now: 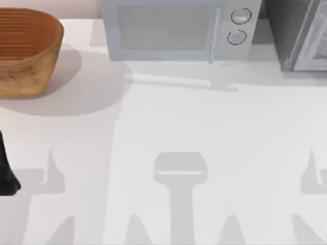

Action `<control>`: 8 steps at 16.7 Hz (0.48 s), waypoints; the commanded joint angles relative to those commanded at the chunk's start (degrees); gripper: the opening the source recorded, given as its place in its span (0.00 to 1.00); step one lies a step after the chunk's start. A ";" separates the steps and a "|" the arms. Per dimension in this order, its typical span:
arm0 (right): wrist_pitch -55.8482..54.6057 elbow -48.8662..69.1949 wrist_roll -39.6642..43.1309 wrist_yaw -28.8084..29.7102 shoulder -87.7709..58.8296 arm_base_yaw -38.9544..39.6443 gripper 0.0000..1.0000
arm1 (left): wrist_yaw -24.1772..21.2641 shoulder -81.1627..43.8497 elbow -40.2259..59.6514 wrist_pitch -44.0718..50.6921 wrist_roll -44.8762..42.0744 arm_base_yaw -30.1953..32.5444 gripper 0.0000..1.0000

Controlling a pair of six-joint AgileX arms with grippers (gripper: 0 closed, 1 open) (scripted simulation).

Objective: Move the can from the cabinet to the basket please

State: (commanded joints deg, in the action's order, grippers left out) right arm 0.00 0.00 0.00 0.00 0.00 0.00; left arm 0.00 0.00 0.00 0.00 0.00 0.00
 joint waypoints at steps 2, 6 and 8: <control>0.01 0.03 0.00 0.00 -0.03 0.00 1.00 | 0.00 0.00 0.00 0.00 0.00 0.00 1.00; 2.21 6.12 0.02 0.87 -5.95 0.86 1.00 | 0.00 0.00 0.00 0.00 0.00 0.00 1.00; 4.22 12.82 -0.01 1.75 -12.06 1.67 1.00 | 0.00 0.00 0.00 0.00 0.00 0.00 1.00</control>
State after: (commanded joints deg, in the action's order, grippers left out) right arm 4.22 12.82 -0.01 1.75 -12.06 1.67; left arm 0.00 0.00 0.00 0.00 0.00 0.00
